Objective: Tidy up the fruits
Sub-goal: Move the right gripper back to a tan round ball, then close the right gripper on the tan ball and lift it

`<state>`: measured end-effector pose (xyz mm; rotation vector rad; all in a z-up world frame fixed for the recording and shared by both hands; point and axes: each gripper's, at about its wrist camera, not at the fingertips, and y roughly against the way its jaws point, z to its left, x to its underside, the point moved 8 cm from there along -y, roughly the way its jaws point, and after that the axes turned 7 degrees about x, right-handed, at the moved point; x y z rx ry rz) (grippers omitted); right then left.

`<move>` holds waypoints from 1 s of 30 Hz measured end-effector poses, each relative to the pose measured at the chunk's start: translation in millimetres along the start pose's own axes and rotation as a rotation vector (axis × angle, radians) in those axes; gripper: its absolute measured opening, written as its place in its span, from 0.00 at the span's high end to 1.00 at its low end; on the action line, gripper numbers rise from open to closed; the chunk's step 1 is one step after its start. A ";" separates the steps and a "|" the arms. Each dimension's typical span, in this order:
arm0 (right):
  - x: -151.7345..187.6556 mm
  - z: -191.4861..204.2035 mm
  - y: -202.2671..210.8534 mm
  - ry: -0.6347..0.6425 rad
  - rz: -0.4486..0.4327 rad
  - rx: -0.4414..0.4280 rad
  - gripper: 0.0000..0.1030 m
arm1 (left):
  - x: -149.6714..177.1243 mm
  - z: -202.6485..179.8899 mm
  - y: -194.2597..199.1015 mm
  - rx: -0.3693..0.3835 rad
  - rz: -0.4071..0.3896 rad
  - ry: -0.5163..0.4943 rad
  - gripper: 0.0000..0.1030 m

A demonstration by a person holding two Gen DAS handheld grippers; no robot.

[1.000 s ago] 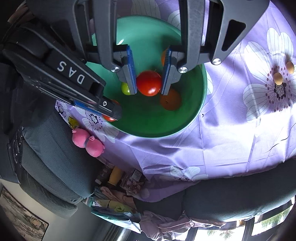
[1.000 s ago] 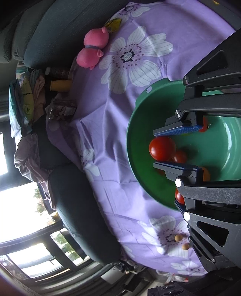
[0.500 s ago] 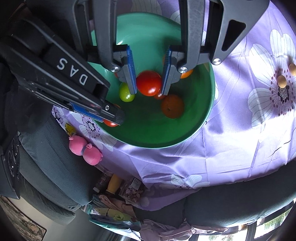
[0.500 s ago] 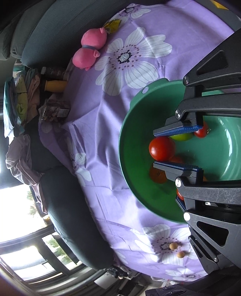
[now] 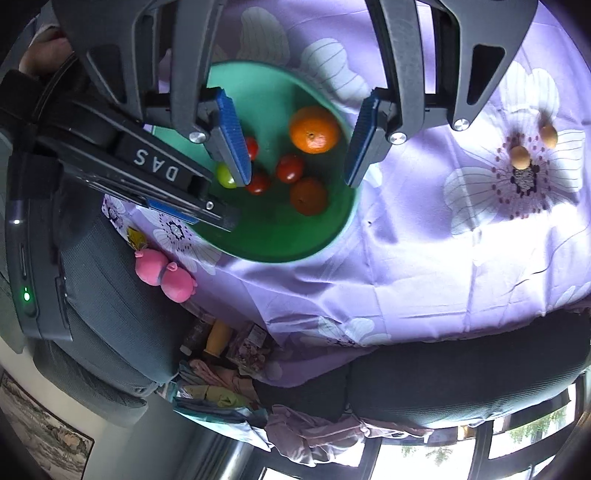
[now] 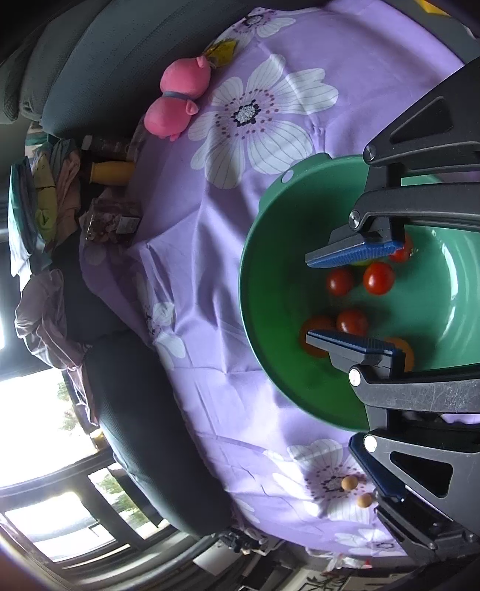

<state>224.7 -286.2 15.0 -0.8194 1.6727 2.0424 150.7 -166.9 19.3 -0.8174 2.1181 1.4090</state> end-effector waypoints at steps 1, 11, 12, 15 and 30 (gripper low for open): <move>-0.2 3.0 1.9 -0.004 -0.005 -0.014 0.56 | -2.0 8.6 8.0 -0.018 -0.015 0.011 0.47; 4.3 69.1 18.6 0.047 -0.024 -0.163 0.51 | -2.9 128.0 97.6 -0.267 -0.133 0.159 0.42; 4.9 79.3 19.9 0.051 -0.016 -0.189 0.51 | -1.5 139.4 104.0 -0.284 -0.138 0.173 0.42; 6.5 114.3 22.1 0.074 0.019 -0.267 0.51 | 7.4 171.7 115.5 -0.327 -0.139 0.224 0.43; 62.8 253.0 -60.8 0.197 0.327 -0.379 0.54 | 54.8 231.6 54.0 -0.277 0.045 0.349 0.63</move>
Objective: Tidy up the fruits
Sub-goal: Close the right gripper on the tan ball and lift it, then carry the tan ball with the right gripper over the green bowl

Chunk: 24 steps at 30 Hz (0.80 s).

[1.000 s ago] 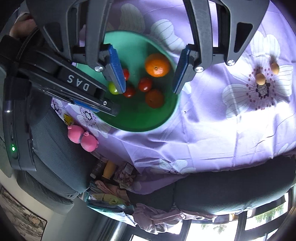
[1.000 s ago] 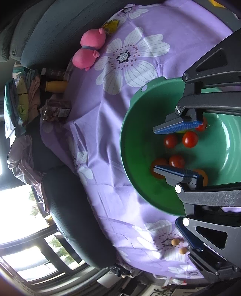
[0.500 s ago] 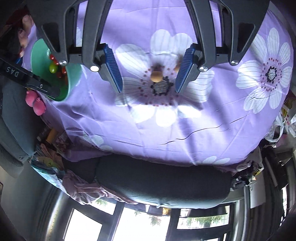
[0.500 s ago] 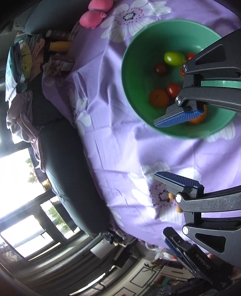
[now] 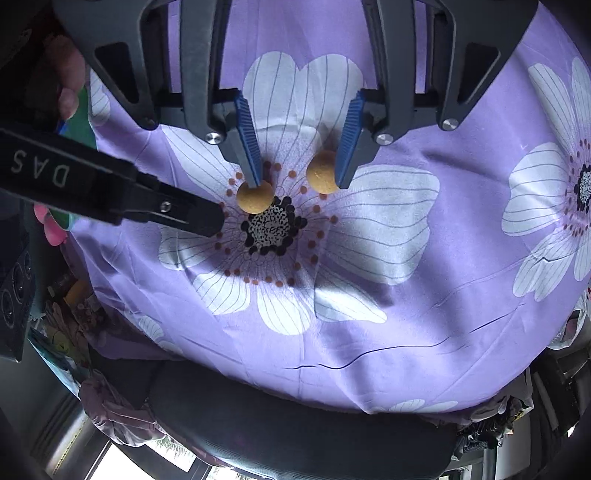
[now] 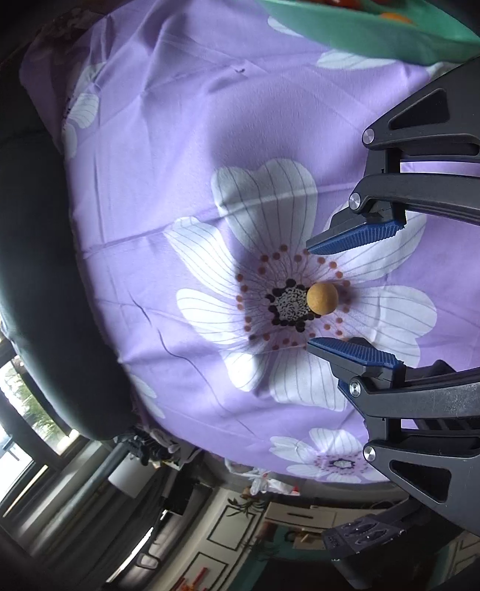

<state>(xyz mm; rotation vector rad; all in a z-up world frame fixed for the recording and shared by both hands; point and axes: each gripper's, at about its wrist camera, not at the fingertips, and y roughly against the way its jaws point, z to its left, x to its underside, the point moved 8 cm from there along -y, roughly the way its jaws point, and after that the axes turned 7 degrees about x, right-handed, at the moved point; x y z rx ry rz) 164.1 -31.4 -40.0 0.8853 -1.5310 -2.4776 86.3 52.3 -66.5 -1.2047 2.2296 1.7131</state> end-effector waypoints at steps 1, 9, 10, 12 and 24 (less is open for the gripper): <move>1.8 -0.2 -5.7 0.002 0.012 0.005 0.55 | 0.2 3.1 -2.4 -0.004 0.005 -0.001 0.63; 10.7 4.5 -32.2 0.033 0.062 0.043 0.64 | 2.0 13.1 -11.4 -0.017 0.023 0.023 0.62; 10.1 4.0 -33.7 0.036 0.065 0.046 0.64 | 2.2 13.1 -11.7 -0.016 0.024 0.025 0.62; 10.1 4.8 -36.0 0.049 0.065 0.060 0.66 | 1.5 13.3 -11.7 -0.020 0.018 0.023 0.64; 9.1 10.4 -39.5 0.082 0.039 0.062 0.73 | -0.6 6.5 -15.2 -0.022 0.000 -0.007 0.75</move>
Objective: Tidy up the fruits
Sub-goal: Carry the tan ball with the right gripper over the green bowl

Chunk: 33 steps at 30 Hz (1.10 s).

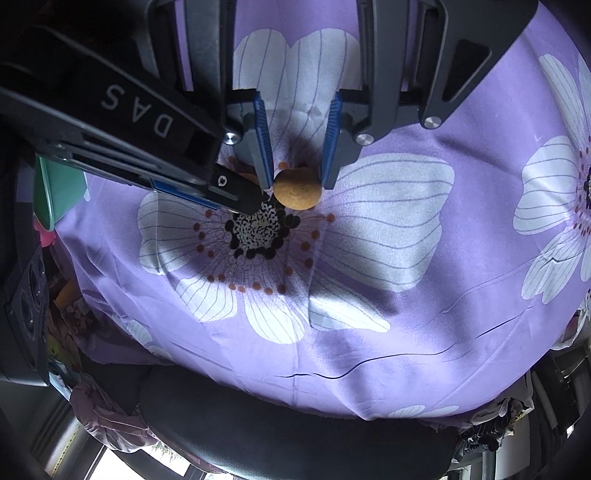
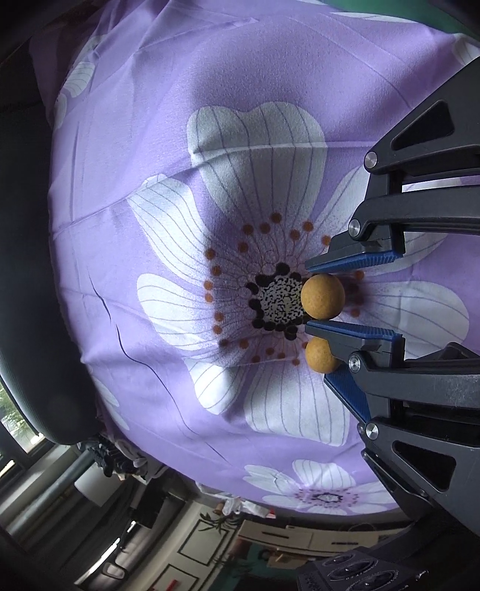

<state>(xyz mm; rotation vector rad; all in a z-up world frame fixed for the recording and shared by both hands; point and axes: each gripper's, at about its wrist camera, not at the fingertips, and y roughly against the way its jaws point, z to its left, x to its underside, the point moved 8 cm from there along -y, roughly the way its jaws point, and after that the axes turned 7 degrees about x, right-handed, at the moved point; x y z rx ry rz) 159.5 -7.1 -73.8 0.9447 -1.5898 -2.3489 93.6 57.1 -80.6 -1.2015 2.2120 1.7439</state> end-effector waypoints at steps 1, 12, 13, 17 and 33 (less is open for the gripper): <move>0.4 -1.2 0.8 -0.003 -0.002 0.005 0.73 | -0.9 -2.0 1.3 0.000 -0.006 -0.006 0.75; 1.2 -29.2 57.7 -0.030 -0.144 0.034 0.73 | -4.6 -42.8 36.4 0.036 -0.095 -0.080 0.75; 1.6 -32.0 64.1 -0.036 -0.157 0.034 0.73 | -5.2 -49.0 40.1 0.045 -0.105 -0.087 0.75; 3.1 -40.0 91.9 -0.051 -0.217 0.024 0.73 | -7.1 -76.2 58.2 0.071 -0.155 -0.133 0.75; 10.7 -114.6 209.9 -0.170 -0.490 0.080 0.73 | -4.9 -203.7 96.3 0.263 -0.257 -0.319 0.75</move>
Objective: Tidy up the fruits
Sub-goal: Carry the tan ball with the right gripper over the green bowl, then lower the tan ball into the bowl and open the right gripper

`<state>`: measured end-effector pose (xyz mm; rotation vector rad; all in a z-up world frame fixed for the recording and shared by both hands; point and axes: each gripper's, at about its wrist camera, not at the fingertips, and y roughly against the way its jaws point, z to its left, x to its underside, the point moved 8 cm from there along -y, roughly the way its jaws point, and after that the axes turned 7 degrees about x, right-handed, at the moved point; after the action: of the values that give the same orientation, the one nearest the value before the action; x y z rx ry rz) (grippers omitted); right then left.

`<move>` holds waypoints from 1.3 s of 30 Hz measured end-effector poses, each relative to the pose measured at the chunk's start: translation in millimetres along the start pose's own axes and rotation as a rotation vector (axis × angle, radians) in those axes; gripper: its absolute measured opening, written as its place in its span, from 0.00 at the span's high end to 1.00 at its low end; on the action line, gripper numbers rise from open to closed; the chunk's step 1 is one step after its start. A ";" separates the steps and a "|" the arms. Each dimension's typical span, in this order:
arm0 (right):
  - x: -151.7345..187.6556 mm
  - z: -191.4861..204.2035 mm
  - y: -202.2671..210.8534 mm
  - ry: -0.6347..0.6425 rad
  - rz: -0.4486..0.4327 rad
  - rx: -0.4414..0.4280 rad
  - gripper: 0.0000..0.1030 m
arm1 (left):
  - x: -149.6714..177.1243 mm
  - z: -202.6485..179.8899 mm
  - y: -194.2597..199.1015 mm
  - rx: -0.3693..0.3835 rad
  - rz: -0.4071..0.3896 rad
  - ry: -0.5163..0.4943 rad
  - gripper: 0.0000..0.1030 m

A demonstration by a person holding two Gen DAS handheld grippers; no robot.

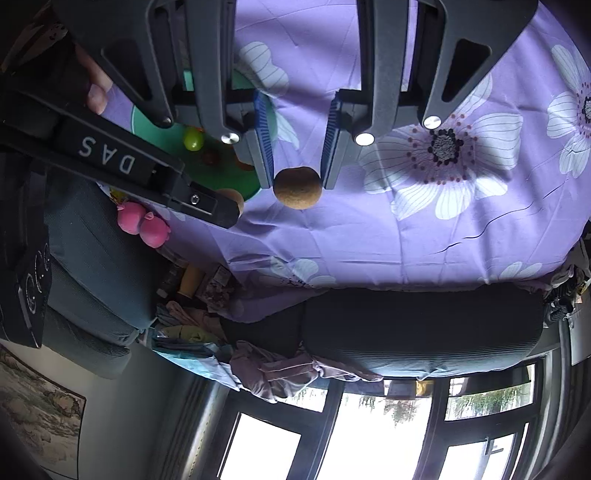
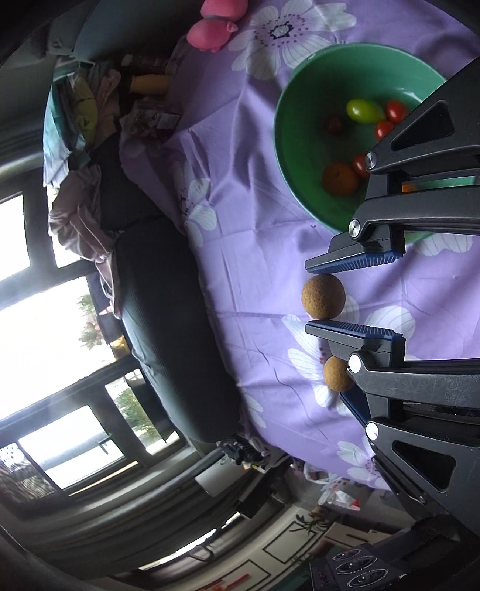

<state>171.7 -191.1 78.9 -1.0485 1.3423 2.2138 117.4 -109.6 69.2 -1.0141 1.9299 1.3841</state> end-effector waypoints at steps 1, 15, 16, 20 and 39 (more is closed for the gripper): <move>-1.6 -6.8 3.0 -0.010 -0.010 0.010 0.73 | -0.3 -6.5 -3.9 0.011 0.005 -0.008 0.75; 1.0 -103.3 -0.8 -0.173 0.006 0.101 0.73 | 20.9 -66.3 -74.9 0.077 0.147 -0.072 0.75; 2.0 -109.3 -2.1 -0.179 0.011 0.106 0.73 | 23.4 -68.7 -79.5 0.080 0.159 -0.074 0.75; 4.8 -124.6 -9.0 -0.183 0.027 0.133 0.73 | 33.5 -75.4 -96.9 0.078 0.209 -0.088 0.75; 28.1 -157.4 -45.5 -0.203 0.179 0.202 0.73 | 67.6 -70.5 -138.6 0.061 0.360 -0.062 0.75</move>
<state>246.2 -307.5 -13.6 -0.6362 1.5779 2.1814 193.3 -219.4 -35.3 -0.6059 2.1677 1.5144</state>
